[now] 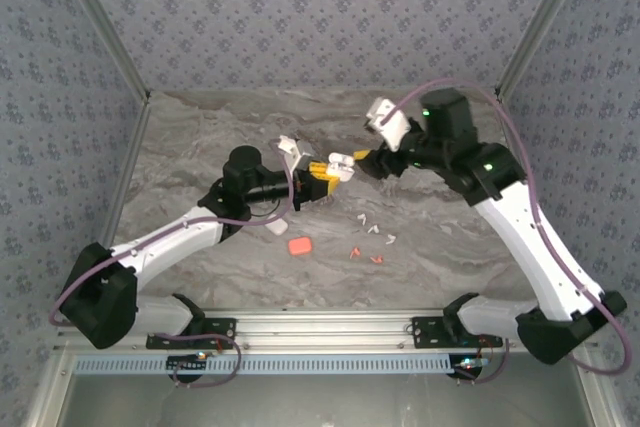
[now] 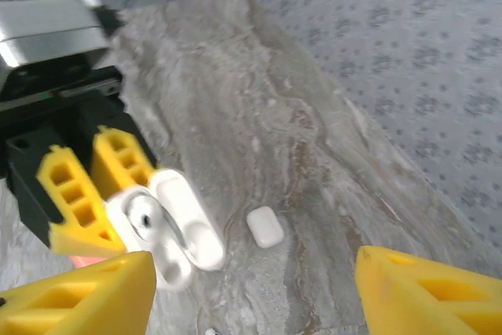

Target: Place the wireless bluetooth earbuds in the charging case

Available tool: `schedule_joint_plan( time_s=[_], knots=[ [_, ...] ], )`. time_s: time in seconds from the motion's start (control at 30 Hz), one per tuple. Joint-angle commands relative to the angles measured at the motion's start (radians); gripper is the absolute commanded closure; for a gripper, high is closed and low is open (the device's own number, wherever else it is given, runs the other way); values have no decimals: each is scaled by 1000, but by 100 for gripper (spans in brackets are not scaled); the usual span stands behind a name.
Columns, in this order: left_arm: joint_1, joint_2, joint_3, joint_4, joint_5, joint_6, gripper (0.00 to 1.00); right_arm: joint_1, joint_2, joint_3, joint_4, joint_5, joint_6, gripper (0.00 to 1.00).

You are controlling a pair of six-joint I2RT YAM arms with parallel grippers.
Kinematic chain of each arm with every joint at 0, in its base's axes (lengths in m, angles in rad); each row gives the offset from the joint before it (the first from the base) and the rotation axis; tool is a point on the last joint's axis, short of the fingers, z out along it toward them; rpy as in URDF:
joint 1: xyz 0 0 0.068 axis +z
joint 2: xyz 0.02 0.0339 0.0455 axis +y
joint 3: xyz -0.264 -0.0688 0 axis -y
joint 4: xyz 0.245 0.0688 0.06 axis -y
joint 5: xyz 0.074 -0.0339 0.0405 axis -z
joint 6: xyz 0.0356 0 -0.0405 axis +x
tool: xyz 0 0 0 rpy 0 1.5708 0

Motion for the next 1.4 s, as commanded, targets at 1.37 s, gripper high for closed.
schedule_joint_plan(
  time_s=[1.37],
  knots=[
    [-4,-186,-30,-38,-146,51,100,59,667,-306,72,205,491,53]
  ],
)
